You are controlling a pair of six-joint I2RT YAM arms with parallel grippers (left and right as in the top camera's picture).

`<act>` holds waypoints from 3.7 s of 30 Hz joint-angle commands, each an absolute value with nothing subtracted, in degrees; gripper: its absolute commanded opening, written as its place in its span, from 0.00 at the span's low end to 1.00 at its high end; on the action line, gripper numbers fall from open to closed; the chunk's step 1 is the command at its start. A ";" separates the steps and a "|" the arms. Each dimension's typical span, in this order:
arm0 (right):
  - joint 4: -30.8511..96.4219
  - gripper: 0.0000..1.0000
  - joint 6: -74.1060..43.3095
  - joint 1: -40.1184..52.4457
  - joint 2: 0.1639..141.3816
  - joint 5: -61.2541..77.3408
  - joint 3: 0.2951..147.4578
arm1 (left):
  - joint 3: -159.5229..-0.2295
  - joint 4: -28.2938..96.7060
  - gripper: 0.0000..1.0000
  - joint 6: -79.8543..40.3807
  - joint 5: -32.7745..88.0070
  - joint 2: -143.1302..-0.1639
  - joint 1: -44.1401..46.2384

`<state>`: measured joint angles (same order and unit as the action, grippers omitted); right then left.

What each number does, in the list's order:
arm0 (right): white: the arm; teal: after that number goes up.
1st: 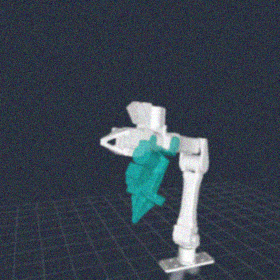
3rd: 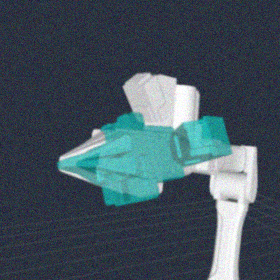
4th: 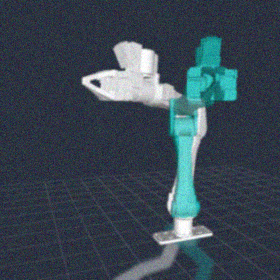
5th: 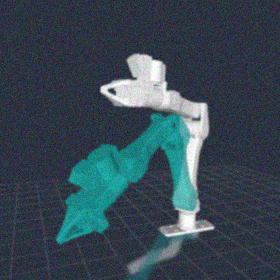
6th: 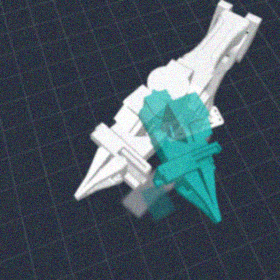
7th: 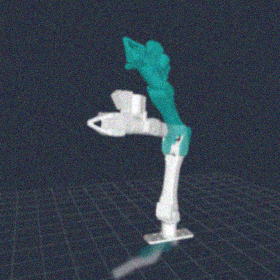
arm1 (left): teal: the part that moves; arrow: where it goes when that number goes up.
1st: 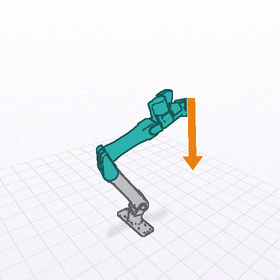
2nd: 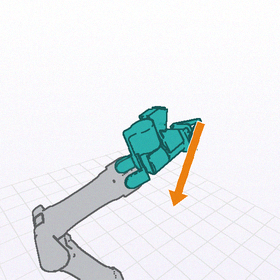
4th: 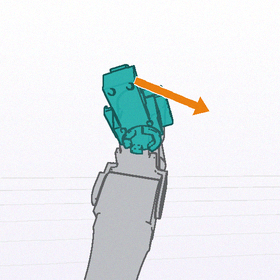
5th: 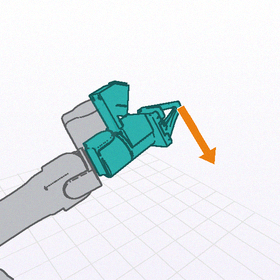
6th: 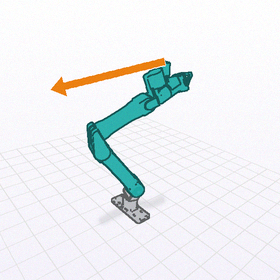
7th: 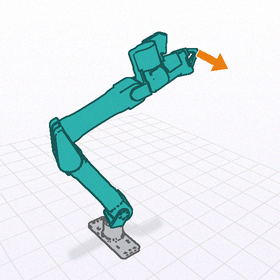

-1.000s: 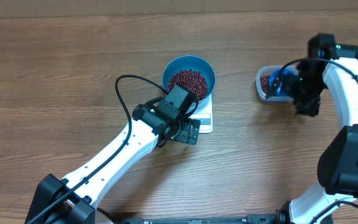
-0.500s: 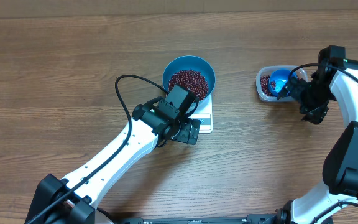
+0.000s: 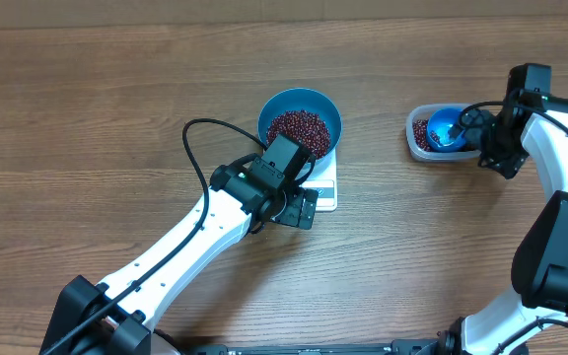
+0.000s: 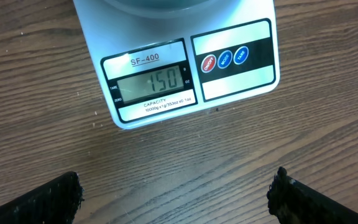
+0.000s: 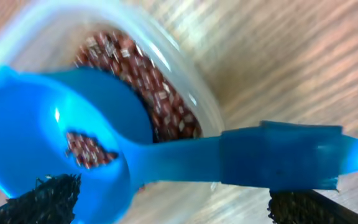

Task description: Scoop item into bowl and weigh 150g on scale

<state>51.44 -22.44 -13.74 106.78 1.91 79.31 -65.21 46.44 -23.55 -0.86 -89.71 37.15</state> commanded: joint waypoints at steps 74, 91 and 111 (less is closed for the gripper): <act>70.15 1.00 3.27 -10.87 106.65 12.97 93.36 | -64.90 35.33 0.99 -24.77 -0.56 -90.13 37.15; 70.15 1.00 3.27 -10.87 106.63 12.97 93.36 | -64.90 35.33 1.00 -24.77 -0.56 -90.13 37.15; 70.15 1.00 3.27 -10.98 106.65 12.97 93.36 | -64.90 49.34 0.99 -36.16 -8.36 -89.86 38.24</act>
<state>70.30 3.01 -10.79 107.22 12.27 93.62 -64.90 49.15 -33.19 -7.16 -89.80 37.17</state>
